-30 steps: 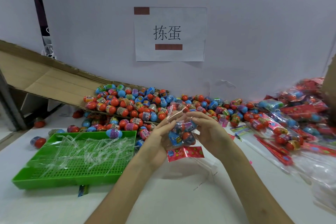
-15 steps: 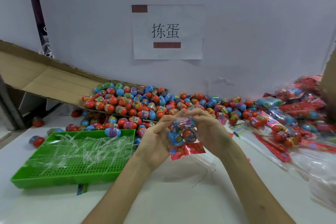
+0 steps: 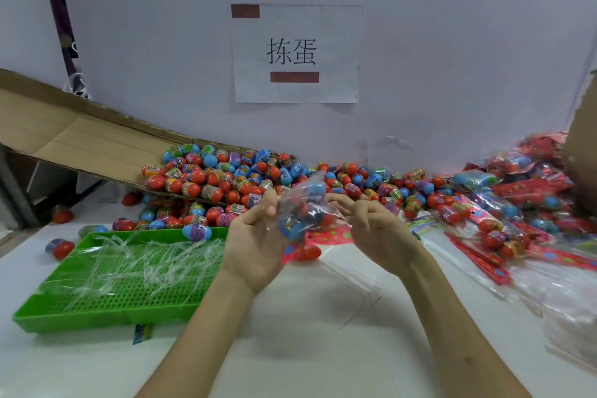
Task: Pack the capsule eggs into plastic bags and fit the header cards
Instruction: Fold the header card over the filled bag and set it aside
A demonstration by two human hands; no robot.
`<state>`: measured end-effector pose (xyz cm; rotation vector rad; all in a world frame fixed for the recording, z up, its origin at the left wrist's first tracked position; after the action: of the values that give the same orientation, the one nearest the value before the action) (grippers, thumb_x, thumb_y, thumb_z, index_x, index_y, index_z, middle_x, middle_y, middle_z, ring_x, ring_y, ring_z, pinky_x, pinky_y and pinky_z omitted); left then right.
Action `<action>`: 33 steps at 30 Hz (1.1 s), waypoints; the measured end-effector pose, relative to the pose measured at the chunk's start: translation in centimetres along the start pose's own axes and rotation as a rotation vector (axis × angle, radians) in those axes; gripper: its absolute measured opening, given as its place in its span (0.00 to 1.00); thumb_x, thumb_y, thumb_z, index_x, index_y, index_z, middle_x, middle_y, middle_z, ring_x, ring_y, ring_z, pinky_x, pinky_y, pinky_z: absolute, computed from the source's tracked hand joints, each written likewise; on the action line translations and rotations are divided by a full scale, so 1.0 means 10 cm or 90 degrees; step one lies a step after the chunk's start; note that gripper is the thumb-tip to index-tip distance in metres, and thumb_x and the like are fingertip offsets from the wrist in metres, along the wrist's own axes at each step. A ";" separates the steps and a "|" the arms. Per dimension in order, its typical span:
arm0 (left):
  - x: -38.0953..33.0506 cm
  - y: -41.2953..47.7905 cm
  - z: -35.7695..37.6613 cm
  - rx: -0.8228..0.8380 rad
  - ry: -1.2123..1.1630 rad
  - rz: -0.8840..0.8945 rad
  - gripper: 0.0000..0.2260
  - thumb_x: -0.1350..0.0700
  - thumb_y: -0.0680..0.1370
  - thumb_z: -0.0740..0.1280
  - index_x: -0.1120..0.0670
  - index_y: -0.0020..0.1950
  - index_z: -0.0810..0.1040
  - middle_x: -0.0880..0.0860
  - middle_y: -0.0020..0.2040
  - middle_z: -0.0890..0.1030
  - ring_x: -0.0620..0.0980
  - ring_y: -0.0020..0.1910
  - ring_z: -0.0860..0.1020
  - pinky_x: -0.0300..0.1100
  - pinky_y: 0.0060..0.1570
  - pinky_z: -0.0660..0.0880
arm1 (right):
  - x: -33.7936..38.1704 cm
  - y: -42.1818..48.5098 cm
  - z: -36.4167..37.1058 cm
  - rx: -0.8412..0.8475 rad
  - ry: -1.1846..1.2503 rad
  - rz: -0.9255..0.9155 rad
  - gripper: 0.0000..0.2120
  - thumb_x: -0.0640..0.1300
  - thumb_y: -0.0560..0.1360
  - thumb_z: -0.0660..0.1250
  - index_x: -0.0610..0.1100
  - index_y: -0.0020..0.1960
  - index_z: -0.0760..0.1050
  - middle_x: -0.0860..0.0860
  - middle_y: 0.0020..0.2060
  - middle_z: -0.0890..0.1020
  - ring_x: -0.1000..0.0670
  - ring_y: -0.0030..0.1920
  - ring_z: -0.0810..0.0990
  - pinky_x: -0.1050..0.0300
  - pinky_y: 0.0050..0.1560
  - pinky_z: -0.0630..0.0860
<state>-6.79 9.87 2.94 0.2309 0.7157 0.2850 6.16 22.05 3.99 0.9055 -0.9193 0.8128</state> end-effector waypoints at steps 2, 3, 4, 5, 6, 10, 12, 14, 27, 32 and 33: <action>-0.03 0.00 0.01 -0.007 0.018 0.001 0.19 0.59 0.83 0.52 0.54 0.36 0.76 0.57 0.48 0.85 0.55 0.51 0.85 0.47 0.51 0.82 | -0.05 0.03 -0.01 -0.045 -0.037 -0.007 0.15 0.33 0.69 0.60 0.47 0.28 0.77 0.50 0.54 0.85 0.53 0.58 0.83 0.62 0.53 0.80; -0.01 0.00 0.02 -0.016 0.037 -0.009 0.18 0.59 0.82 0.52 0.54 0.36 0.75 0.56 0.47 0.85 0.55 0.49 0.85 0.46 0.49 0.82 | -0.08 0.04 -0.03 -0.075 -0.043 -0.012 0.13 0.34 0.68 0.61 0.47 0.30 0.76 0.49 0.51 0.85 0.52 0.54 0.83 0.60 0.53 0.80; 0.02 0.01 0.03 -0.024 0.053 -0.022 0.17 0.58 0.81 0.52 0.54 0.36 0.74 0.56 0.47 0.85 0.55 0.48 0.85 0.46 0.48 0.82 | -0.08 0.04 -0.05 -0.107 -0.039 -0.016 0.09 0.35 0.67 0.62 0.47 0.33 0.76 0.48 0.49 0.84 0.50 0.52 0.82 0.57 0.53 0.80; 0.05 0.01 0.04 -0.029 0.064 -0.036 0.16 0.58 0.81 0.52 0.55 0.36 0.73 0.57 0.48 0.85 0.55 0.48 0.86 0.46 0.47 0.82 | -0.08 0.05 -0.07 -0.125 -0.019 -0.022 0.07 0.36 0.67 0.62 0.46 0.38 0.77 0.47 0.49 0.83 0.49 0.52 0.81 0.54 0.55 0.77; 0.08 0.02 0.04 -0.034 0.074 -0.049 0.16 0.58 0.81 0.53 0.55 0.36 0.73 0.58 0.51 0.86 0.56 0.50 0.86 0.48 0.48 0.82 | -0.06 0.05 -0.09 -0.133 0.012 -0.029 0.07 0.37 0.67 0.63 0.45 0.43 0.77 0.46 0.50 0.81 0.47 0.53 0.79 0.52 0.58 0.74; 0.11 0.04 0.01 -0.078 0.140 -0.069 0.19 0.60 0.83 0.50 0.55 0.35 0.71 0.59 0.70 0.80 0.59 0.68 0.79 0.58 0.65 0.77 | -0.02 0.06 -0.15 -0.206 0.046 -0.044 0.09 0.48 0.73 0.66 0.45 0.45 0.83 0.47 0.44 0.82 0.48 0.48 0.79 0.56 0.52 0.77; 0.14 0.06 0.01 -0.092 0.190 -0.062 0.21 0.63 0.82 0.49 0.55 0.33 0.72 0.57 0.71 0.79 0.57 0.68 0.79 0.55 0.59 0.80 | -0.04 0.06 -0.14 -0.241 -0.022 -0.016 0.17 0.54 0.77 0.63 0.45 0.35 0.79 0.47 0.33 0.76 0.52 0.36 0.74 0.61 0.39 0.76; 0.16 0.07 0.02 -0.109 0.221 -0.048 0.22 0.65 0.81 0.49 0.56 0.32 0.73 0.55 0.70 0.80 0.56 0.68 0.79 0.52 0.54 0.82 | -0.07 0.06 -0.14 -0.238 -0.115 0.031 0.23 0.59 0.77 0.66 0.44 0.31 0.73 0.47 0.29 0.70 0.52 0.31 0.68 0.60 0.34 0.71; 0.06 0.09 -0.13 -0.206 0.089 0.009 0.19 0.62 0.83 0.51 0.56 0.33 0.70 0.62 0.68 0.80 0.61 0.69 0.78 0.55 0.58 0.80 | -0.15 0.07 -0.14 -0.170 -0.210 0.113 0.13 0.51 0.74 0.70 0.40 0.42 0.77 0.47 0.32 0.74 0.53 0.30 0.71 0.64 0.30 0.71; 0.06 0.07 -0.07 -0.154 0.005 -0.007 0.09 0.61 0.77 0.55 0.57 0.36 0.67 0.66 0.69 0.78 0.64 0.66 0.80 0.58 0.62 0.78 | -0.20 0.08 -0.14 -0.154 -0.244 0.124 0.19 0.59 0.72 0.71 0.42 0.42 0.77 0.49 0.32 0.72 0.53 0.30 0.66 0.61 0.32 0.65; 0.06 0.06 -0.06 -0.145 -0.007 -0.006 0.08 0.61 0.76 0.56 0.57 0.37 0.67 0.67 0.69 0.78 0.63 0.64 0.81 0.57 0.59 0.80 | -0.20 0.08 -0.13 -0.154 -0.242 0.123 0.20 0.60 0.71 0.72 0.42 0.43 0.77 0.48 0.33 0.72 0.52 0.30 0.66 0.60 0.34 0.65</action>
<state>-6.84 10.71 2.33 0.0128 0.6676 0.3535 5.11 23.15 2.00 0.7778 -1.4225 0.6833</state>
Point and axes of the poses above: each hand's wrist, its own y-axis towards the middle knuckle, its own z-axis out of the palm, x = y × z, the point moved 4 cm from there along y, towards the middle knuckle
